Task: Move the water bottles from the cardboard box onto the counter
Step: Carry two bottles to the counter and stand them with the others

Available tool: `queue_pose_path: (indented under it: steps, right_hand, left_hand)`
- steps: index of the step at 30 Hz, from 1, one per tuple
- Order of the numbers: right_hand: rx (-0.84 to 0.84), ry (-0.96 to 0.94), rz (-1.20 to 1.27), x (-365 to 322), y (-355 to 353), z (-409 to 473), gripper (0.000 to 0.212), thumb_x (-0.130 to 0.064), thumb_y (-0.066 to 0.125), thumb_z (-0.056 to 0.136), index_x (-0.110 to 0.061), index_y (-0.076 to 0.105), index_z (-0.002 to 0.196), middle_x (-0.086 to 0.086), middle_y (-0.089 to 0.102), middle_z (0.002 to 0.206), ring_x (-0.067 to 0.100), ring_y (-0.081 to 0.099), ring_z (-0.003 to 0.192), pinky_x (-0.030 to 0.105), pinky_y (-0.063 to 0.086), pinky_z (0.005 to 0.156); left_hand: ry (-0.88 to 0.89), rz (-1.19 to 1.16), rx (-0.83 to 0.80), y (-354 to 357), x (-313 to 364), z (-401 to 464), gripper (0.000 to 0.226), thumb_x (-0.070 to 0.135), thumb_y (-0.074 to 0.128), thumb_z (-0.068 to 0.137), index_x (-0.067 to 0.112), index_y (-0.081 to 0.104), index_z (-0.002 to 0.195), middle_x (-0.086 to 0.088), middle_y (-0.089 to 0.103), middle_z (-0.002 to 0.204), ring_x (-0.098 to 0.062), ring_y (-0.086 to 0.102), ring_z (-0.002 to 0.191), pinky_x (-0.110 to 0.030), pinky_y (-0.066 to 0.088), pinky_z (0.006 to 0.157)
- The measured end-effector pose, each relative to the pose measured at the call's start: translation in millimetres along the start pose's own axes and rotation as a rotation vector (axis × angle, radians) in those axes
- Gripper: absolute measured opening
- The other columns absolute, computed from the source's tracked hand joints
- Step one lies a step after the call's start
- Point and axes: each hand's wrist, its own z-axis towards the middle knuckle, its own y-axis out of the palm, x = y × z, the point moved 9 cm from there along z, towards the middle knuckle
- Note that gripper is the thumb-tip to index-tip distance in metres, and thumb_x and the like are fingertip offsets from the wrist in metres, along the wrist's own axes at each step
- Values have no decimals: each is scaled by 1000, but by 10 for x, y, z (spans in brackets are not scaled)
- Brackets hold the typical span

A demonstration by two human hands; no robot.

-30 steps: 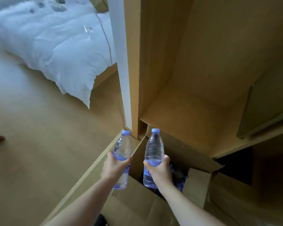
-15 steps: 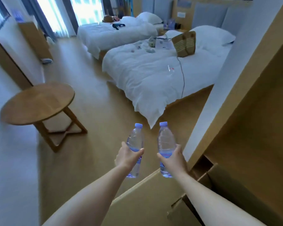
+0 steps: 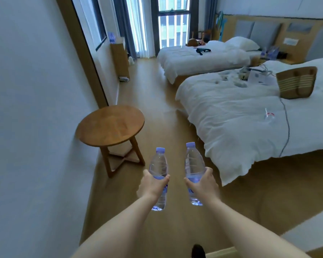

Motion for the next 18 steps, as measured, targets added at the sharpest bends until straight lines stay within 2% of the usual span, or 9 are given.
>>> queue_pose_path:
  steps: [3,7,9,10,15,18]
  right_hand:
    - [-47,-48,-11,-179,144,640,66,-55,76,71,-26,29,107,-3,55,107,15,58,83,30,49,67]
    - [-82,-100,7,-471,183,1597,67,-61,76,66,-28,30,100,-5,55,99,17,62,83,39,55,73]
    - [-91,-145,23,-667,165,2037,66,-60,77,66,-26,32,101,-5,56,98,15,62,82,40,57,74]
    - [-95,-171,27,-777,149,2257,65,-58,78,66,-27,33,101,-5,56,98,13,62,81,39,57,74]
    - [-112,-244,59,-1287,140,3232,68,-56,78,67,-27,30,105,-5,54,99,10,59,80,27,52,67]
    - [-125,-258,73,-1509,248,3768,67,-53,79,68,-28,30,105,-6,53,98,7,58,77,23,52,63]
  left_hand:
    - [-10,3,24,78,242,494,60,62,71,70,27,34,102,9,56,94,-10,57,75,-26,41,59]
    - [-73,-49,51,192,736,1178,60,61,71,72,23,39,106,3,62,102,-13,60,78,-27,44,60]
    - [-91,-56,79,211,1017,1485,61,59,72,73,22,39,108,3,61,103,-18,62,88,-31,49,72]
    - [-97,-71,96,212,1170,1644,61,59,72,73,21,40,109,2,61,104,-20,62,91,-32,49,74]
    - [-93,-123,136,158,1825,2410,58,59,71,74,22,39,106,3,58,101,-17,58,85,-29,43,67]
    - [-78,-134,168,103,2092,2930,58,59,70,75,21,42,108,3,60,102,-19,60,89,-32,48,72]
